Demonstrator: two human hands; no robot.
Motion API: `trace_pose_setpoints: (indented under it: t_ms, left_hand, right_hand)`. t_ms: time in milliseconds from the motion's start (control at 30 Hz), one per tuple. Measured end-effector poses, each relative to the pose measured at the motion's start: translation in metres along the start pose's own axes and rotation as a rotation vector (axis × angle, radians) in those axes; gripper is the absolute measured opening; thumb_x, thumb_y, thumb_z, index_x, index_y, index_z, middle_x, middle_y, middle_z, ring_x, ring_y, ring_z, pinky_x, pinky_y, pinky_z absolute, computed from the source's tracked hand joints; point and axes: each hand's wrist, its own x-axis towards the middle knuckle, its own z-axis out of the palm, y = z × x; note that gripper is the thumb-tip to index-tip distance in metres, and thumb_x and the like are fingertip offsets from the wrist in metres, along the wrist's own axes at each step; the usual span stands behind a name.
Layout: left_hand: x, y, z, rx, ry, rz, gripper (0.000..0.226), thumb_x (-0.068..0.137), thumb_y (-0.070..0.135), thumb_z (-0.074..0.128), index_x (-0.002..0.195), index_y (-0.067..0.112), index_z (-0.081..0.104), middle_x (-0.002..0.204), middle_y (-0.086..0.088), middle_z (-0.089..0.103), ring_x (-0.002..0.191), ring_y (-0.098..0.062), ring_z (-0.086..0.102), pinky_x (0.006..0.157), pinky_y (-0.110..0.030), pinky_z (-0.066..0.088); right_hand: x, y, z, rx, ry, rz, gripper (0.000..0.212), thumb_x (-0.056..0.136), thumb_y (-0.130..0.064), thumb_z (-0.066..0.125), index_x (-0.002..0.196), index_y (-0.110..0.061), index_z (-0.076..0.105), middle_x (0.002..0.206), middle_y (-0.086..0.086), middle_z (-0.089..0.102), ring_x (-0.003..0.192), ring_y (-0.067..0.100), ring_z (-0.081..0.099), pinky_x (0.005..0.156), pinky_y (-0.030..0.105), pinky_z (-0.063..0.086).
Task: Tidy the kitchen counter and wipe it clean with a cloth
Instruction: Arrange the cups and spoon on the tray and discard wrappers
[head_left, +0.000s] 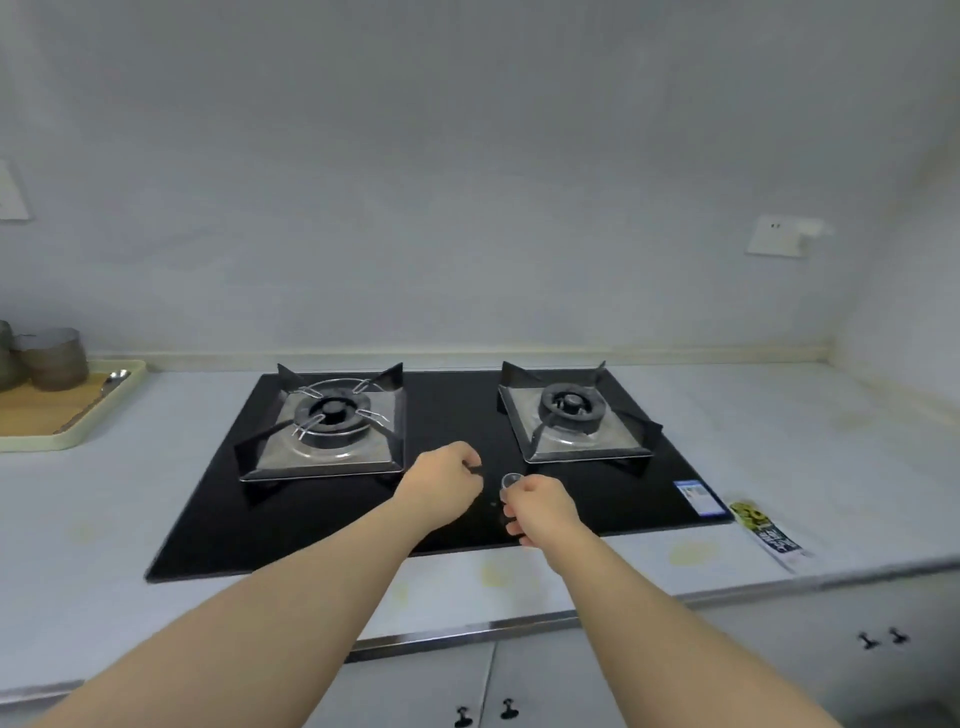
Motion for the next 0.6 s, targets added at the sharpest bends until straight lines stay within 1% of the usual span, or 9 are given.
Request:
trace_pose_setpoints:
  t_ms: [67, 133, 200, 267, 333, 400, 467, 533, 600]
  left_hand:
    - [0.007, 0.036, 0.033, -0.021, -0.038, 0.026, 0.031, 0.093, 0.018, 0.047, 0.123, 0.016, 0.055, 0.116, -0.003, 0.062, 0.096, -0.018, 0.057, 0.080, -0.023, 0.043]
    - [0.015, 0.064, 0.059, -0.028, -0.069, 0.041, 0.031, 0.093, 0.020, 0.049, 0.124, 0.017, 0.054, 0.115, -0.002, 0.063, 0.102, -0.019, 0.058, 0.088, -0.027, 0.047]
    - [0.026, 0.090, 0.086, -0.025, -0.108, 0.061, 0.031, 0.093, 0.021, 0.051, 0.124, 0.018, 0.054, 0.112, 0.000, 0.064, 0.104, -0.018, 0.058, 0.092, -0.028, 0.046]
    - [0.039, 0.112, 0.109, -0.026, -0.148, 0.081, 0.032, 0.093, 0.020, 0.051, 0.125, 0.018, 0.054, 0.112, 0.000, 0.064, 0.105, -0.018, 0.057, 0.089, -0.025, 0.045]
    - [0.051, 0.130, 0.128, -0.020, -0.188, 0.107, 0.033, 0.093, 0.020, 0.051, 0.126, 0.018, 0.054, 0.115, -0.001, 0.062, 0.107, -0.019, 0.057, 0.090, -0.026, 0.045]
    - [0.065, 0.149, 0.147, -0.006, -0.221, 0.142, 0.033, 0.093, 0.019, 0.051, 0.126, 0.017, 0.053, 0.117, -0.002, 0.061, 0.107, -0.019, 0.057, 0.090, -0.027, 0.045]
    - [0.078, 0.161, 0.165, 0.003, -0.252, 0.178, 0.032, 0.094, 0.019, 0.050, 0.126, 0.017, 0.053, 0.118, -0.004, 0.061, 0.106, -0.019, 0.057, 0.087, -0.026, 0.046]
    - [0.093, 0.176, 0.185, 0.014, -0.290, 0.213, 0.031, 0.094, 0.017, 0.049, 0.124, 0.016, 0.053, 0.119, -0.006, 0.061, 0.105, -0.021, 0.059, 0.080, -0.025, 0.047]
    - [0.102, 0.188, 0.200, 0.031, -0.317, 0.236, 0.031, 0.093, 0.015, 0.046, 0.122, 0.017, 0.055, 0.119, -0.007, 0.062, 0.102, -0.023, 0.059, 0.076, -0.025, 0.046]
  right_hand:
    - [0.008, 0.027, -0.042, 0.012, 0.042, 0.043, 0.016, 0.093, -0.014, 0.045, 0.097, -0.012, 0.060, 0.091, 0.007, 0.061, 0.073, 0.019, 0.058, 0.070, 0.031, 0.048]
    - [0.017, 0.049, -0.074, 0.023, 0.071, 0.086, 0.018, 0.094, -0.015, 0.046, 0.102, -0.011, 0.061, 0.092, 0.007, 0.062, 0.079, 0.020, 0.060, 0.081, 0.033, 0.050]
    - [0.026, 0.069, -0.104, 0.050, 0.100, 0.124, 0.018, 0.094, -0.016, 0.047, 0.104, -0.010, 0.061, 0.093, 0.007, 0.061, 0.083, 0.020, 0.060, 0.085, 0.034, 0.051]
    - [0.037, 0.083, -0.128, 0.078, 0.127, 0.154, 0.012, 0.094, -0.016, 0.047, 0.098, -0.013, 0.058, 0.093, 0.006, 0.060, 0.085, 0.020, 0.060, 0.085, 0.034, 0.051]
    - [0.046, 0.098, -0.148, 0.100, 0.158, 0.180, 0.010, 0.093, -0.015, 0.045, 0.093, -0.015, 0.056, 0.093, 0.007, 0.060, 0.088, 0.022, 0.061, 0.085, 0.035, 0.051]
    - [0.056, 0.115, -0.168, 0.098, 0.193, 0.195, 0.011, 0.092, -0.015, 0.044, 0.093, -0.015, 0.056, 0.095, 0.008, 0.061, 0.095, 0.026, 0.062, 0.086, 0.036, 0.051]
    - [0.065, 0.129, -0.185, 0.079, 0.237, 0.191, 0.013, 0.092, -0.015, 0.044, 0.095, -0.013, 0.056, 0.101, 0.010, 0.060, 0.101, 0.030, 0.061, 0.083, 0.035, 0.049]
    - [0.074, 0.143, -0.205, 0.075, 0.306, 0.206, 0.015, 0.093, -0.014, 0.043, 0.095, -0.011, 0.057, 0.099, 0.009, 0.058, 0.095, 0.028, 0.059, 0.078, 0.033, 0.046]
    - [0.081, 0.155, -0.223, 0.041, 0.374, 0.215, 0.016, 0.093, -0.013, 0.040, 0.087, -0.010, 0.056, 0.092, 0.009, 0.057, 0.086, 0.025, 0.054, 0.075, 0.031, 0.043]
